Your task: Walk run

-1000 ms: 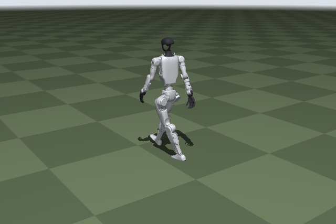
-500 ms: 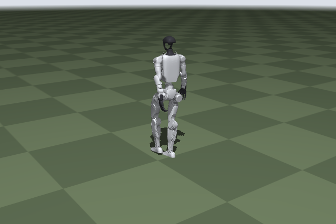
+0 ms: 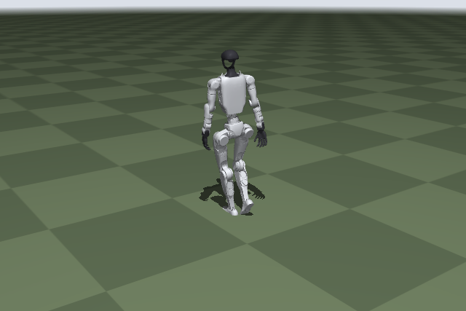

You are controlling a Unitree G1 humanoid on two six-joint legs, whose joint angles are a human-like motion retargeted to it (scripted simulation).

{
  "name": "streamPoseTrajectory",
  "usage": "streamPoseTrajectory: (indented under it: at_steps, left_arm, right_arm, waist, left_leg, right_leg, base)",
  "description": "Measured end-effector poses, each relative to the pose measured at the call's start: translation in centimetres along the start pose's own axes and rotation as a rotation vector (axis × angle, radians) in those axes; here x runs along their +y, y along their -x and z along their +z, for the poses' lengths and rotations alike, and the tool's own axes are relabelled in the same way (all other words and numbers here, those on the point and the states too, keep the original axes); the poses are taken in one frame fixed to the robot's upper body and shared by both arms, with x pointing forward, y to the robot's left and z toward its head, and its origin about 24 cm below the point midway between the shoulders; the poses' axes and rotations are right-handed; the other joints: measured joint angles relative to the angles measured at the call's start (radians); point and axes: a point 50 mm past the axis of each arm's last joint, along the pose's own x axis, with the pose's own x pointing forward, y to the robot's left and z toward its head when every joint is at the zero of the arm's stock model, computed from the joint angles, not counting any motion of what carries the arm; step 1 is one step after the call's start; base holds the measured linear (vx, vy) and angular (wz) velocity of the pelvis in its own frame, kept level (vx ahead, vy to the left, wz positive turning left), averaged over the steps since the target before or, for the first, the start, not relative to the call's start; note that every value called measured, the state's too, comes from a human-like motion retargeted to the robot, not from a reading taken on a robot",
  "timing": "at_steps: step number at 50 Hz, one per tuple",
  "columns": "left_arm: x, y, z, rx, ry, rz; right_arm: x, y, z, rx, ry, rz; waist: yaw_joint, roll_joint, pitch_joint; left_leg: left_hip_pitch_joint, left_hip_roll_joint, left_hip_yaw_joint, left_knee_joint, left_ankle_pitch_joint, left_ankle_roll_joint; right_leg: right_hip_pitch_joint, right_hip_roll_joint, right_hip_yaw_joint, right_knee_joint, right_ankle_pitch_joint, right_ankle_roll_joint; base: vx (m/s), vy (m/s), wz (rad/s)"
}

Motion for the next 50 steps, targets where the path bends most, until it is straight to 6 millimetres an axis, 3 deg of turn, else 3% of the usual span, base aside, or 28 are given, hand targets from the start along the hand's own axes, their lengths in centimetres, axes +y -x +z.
streamPoseTrajectory:
  at_steps: [3, 7, 10, 13, 15, 17, 18, 20, 23, 25, 27, 28, 30, 32, 35, 38, 41, 43, 46, 50]
  left_arm:
    - [0.7, -0.4, 4.9, -0.166, -0.104, -0.004]
    - [2.0, 0.2, 10.8, -0.357, -0.213, 0.021]
    - [2.3, 0.6, 13.0, -0.440, -0.246, 0.044]
    - [2.3, 0.7, 13.0, -0.463, -0.230, 0.056]
    - [2.1, 0.5, 11.8, -0.440, -0.207, 0.059]
    - [1.8, 0.2, 9.5, -0.377, -0.182, 0.050]
    - [1.5, 0.0, 8.0, -0.331, -0.172, 0.040]
    - [1.0, -0.1, 4.3, -0.210, -0.154, 0.019]
    - [-0.2, 0.6, -2.2, 0.022, -0.146, -0.021]
    - [-1.0, 1.4, -5.7, 0.155, -0.158, -0.046]
    - [-1.4, 2.3, -8.5, 0.261, -0.162, -0.068]
    - [-1.6, 2.9, -9.7, 0.307, -0.158, -0.084]
    - [-2.2, 4.0, -12.3, 0.388, -0.138, -0.116]
    - [-3.1, 4.9, -14.1, 0.432, -0.100, -0.132]
    - [-4.8, 6.1, -16.2, 0.447, -0.035, -0.157]
    - [-5.6, 7.0, -17.5, 0.482, -0.002, -0.191]
    - [-5.8, 7.8, -18.4, 0.538, -0.011, -0.207]
    - [-5.6, 7.9, -18.6, 0.567, -0.033, -0.221]
    - [-4.9, 7.7, -18.4, 0.565, -0.054, -0.200]
    - [-3.9, 6.8, -17.2, 0.519, -0.024, -0.142]
  right_arm:
    - [1.6, -0.1, -1.9, 0.045, -0.040, -0.011]
    - [4.1, 0.1, -3.7, 0.126, -0.141, 0.078]
    - [5.6, 0.4, -4.7, 0.164, -0.222, 0.170]
    - [6.3, 0.5, -5.3, 0.186, -0.250, 0.214]
    - [6.2, 0.5, -5.4, 0.197, -0.242, 0.214]
    - [5.7, 0.4, -5.0, 0.194, -0.223, 0.189]
    - [5.4, 0.4, -4.8, 0.189, -0.217, 0.172]
    - [4.6, 0.3, -4.3, 0.168, -0.206, 0.133]
    - [3.1, 0.2, -3.3, 0.124, -0.214, 0.073]
    - [1.1, 0.2, -2.0, 0.084, -0.236, 0.029]
    - [-0.6, 0.2, -0.1, 0.032, -0.238, -0.010]
    - [-1.4, 0.3, 1.0, 0.001, -0.231, -0.036]
    - [-2.9, 0.5, 3.2, -0.062, -0.205, -0.096]
    - [-5.0, 1.0, 5.6, -0.136, -0.167, -0.174]
    - [-8.8, 2.5, 8.5, -0.259, -0.090, -0.297]
    - [-12.2, 4.5, 11.6, -0.362, -0.033, -0.423]
    - [-14.5, 6.3, 13.4, -0.435, -0.040, -0.541]
    - [-15.5, 7.1, 14.1, -0.475, -0.073, -0.589]
    - [-15.5, 7.1, 14.0, -0.499, -0.134, -0.579]
    - [-14.0, 5.7, 12.2, -0.461, -0.196, -0.504]
  waist:
    - [-0.085, 0.014, 0.006]
    - [-0.151, -0.038, 0.031]
    - [-0.168, -0.067, 0.051]
    - [-0.171, -0.061, 0.049]
    - [-0.183, -0.058, 0.042]
    - [-0.185, -0.049, 0.025]
    - [-0.196, -0.044, 0.016]
    - [-0.235, -0.033, 0.005]
    - [-0.235, -0.026, -0.019]
    - [-0.214, -0.048, -0.010]
    - [-0.188, -0.100, -0.007]
    - [-0.173, -0.128, -0.004]
    - [-0.175, -0.164, 0.005]
    - [-0.149, -0.167, 0.024]
    - [-0.084, -0.184, 0.027]
    - [-0.054, -0.160, 0.043]
    - [-0.044, -0.120, 0.056]
    - [-0.035, -0.103, 0.062]
    - [-0.017, -0.113, 0.049]
    - [0.041, -0.130, 0.025]
  left_leg:
    - [0.056, -0.020, -0.047, -0.019, -0.023, 0.003]
    - [0.155, -0.086, -0.072, -0.037, -0.063, 0.000]
    - [0.239, -0.112, -0.088, -0.039, -0.097, -0.009]
    - [0.294, -0.092, -0.077, -0.036, -0.126, -0.035]
    - [0.317, -0.086, -0.086, -0.018, -0.133, -0.054]
    - [0.324, -0.067, -0.075, 0.002, -0.104, -0.091]
    - [0.330, -0.056, -0.075, 0.016, -0.076, -0.116]
    - [0.341, -0.026, -0.089, 0.057, 0.027, -0.189]
    - [0.321, -0.051, -0.147, 0.185, 0.333, -0.343]
    - [0.250, -0.122, -0.090, 0.393, 0.483, -0.360]
    - [0.166, -0.163, -0.043, 0.587, 0.560, -0.360]
    - [0.128, -0.172, -0.036, 0.653, 0.564, -0.360]
    - [0.047, -0.117, -0.020, 0.760, 0.457, -0.360]
    - [-0.044, -0.035, 0.027, 0.818, 0.358, -0.324]
    - [-0.173, -0.058, 0.059, 0.759, 0.242, -0.234]
    - [-0.244, -0.055, 0.084, 0.539, 0.189, -0.158]
    - [-0.272, -0.070, 0.071, 0.260, 0.180, -0.087]
    - [-0.285, -0.066, 0.135, 0.093, 0.138, -0.033]
    - [-0.278, -0.138, 0.100, -0.111, 0.043, -0.014]
    - [-0.259, -0.129, 0.149, -0.085, 0.076, 0.037]
  right_leg:
    - [-0.089, -0.047, -0.003, -0.142, -0.127, 0.050]
    - [-0.120, -0.169, -0.007, -0.477, -0.136, 0.125]
    - [-0.144, -0.206, 0.050, -0.678, -0.198, 0.154]
    - [-0.176, -0.215, 0.056, -0.806, -0.224, 0.201]
    - [-0.180, -0.219, 0.024, -0.795, -0.219, 0.207]
    - [-0.181, -0.201, 0.019, -0.731, -0.211, 0.111]
    - [-0.172, -0.210, -0.050, -0.715, -0.201, 0.092]
    - [-0.143, -0.191, -0.007, -0.712, -0.123, 0.072]
    - [-0.097, -0.175, 0.059, -0.663, -0.154, 0.024]
    - [-0.064, -0.227, 0.123, -0.605, -0.222, 0.033]
    - [-0.011, -0.257, 0.120, -0.617, -0.244, 0.015]
    - [0.019, -0.255, 0.121, -0.633, -0.250, -0.003]
    - [0.089, -0.214, 0.123, -0.662, -0.270, -0.049]
    - [0.141, -0.166, 0.136, -0.693, -0.272, -0.071]
    - [0.184, -0.144, 0.179, -0.709, -0.286, -0.076]
    - [0.227, -0.097, 0.173, -0.716, -0.317, -0.090]
    - [0.272, -0.035, 0.175, -0.713, -0.352, -0.106]
    - [0.307, -0.010, 0.158, -0.717, -0.373, -0.115]
    - [0.361, -0.012, 0.120, -0.721, -0.396, -0.115]
    - [0.408, -0.020, 0.100, -0.679, -0.356, -0.091]
  base:
    - [0.75, -0.02, 1.28]
    - [0.72, -0.14, 0.80]
    - [0.81, -0.23, 0.52]
    - [0.76, -0.24, 0.21]
    - [0.80, -0.28, 0.19]
    - [0.96, -0.35, 0.16]
    - [1.08, -0.44, 0.45]
    - [1.07, -0.46, 0.63]
    - [0.83, -0.19, 0.01]
    - [1.10, 0.05, -0.21]
    - [0.74, -0.21, -0.42]
    - [0.69, -0.57, -0.49]
    - [0.70, -0.75, -0.34]
    - [0.71, -0.52, -0.79]
    - [0.70, -0.23, -1.16]
    - [0.68, -0.15, -0.65]
    - [0.82, -0.11, -0.19]
    - [0.78, -0.11, -0.14]
    - [0.91, -0.13, -0.08]
    - [0.92, -0.08, -0.41]
